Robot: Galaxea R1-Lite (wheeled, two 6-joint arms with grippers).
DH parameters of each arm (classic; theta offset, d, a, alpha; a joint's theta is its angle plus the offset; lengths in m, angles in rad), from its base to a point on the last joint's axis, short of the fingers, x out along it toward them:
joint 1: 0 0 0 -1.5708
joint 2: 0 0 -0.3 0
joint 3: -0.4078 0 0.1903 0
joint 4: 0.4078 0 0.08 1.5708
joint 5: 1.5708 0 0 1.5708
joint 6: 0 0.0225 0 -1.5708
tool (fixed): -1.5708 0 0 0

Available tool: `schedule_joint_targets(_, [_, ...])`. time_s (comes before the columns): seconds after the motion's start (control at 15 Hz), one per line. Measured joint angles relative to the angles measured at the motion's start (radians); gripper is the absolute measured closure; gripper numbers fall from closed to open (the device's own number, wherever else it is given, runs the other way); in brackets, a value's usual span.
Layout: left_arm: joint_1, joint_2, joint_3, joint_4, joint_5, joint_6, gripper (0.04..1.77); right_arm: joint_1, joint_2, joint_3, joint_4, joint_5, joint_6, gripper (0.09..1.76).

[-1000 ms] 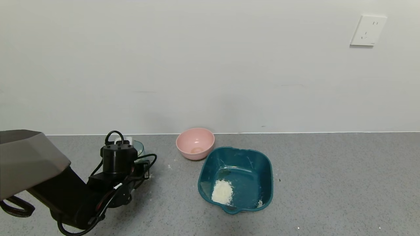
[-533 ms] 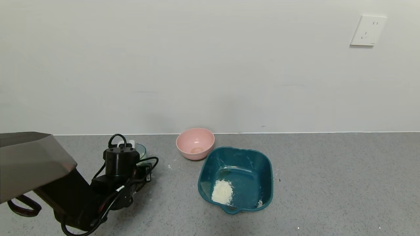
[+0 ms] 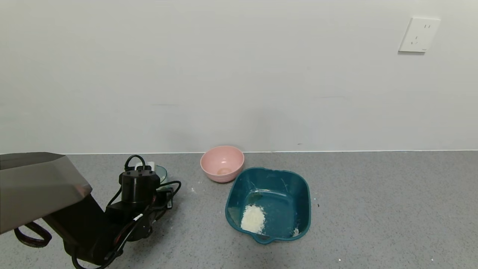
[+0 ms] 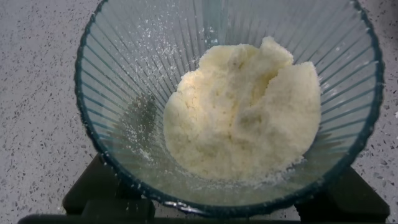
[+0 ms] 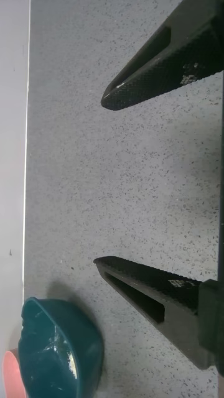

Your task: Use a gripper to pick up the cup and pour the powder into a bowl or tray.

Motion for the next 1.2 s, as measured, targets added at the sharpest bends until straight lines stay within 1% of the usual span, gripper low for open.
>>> schedule_joint_targets(0.53, [-0.014, 0.021, -0.002, -0.013, 0.003, 0.004, 0.53, 0.0, 0.0, 0.0, 0.0, 0.0, 0.0, 0.14])
schedule_joint_targets(0.6, [-0.016, 0.024, -0.002, -0.013, 0.003, 0.004, 0.45, 0.0, 0.0, 0.0, 0.0, 0.0, 0.0, 0.14])
schedule_joint_targets(0.73, [-0.022, 0.029, -0.002, -0.017, 0.004, 0.002, 0.36, 0.0, 0.0, 0.0, 0.0, 0.0, 0.0, 0.14])
schedule_joint_targets(1.2, [-0.024, 0.018, 0.007, -0.016, 0.004, -0.001, 0.2, 0.0, 0.0, 0.0, 0.0, 0.0, 0.0, 0.14])
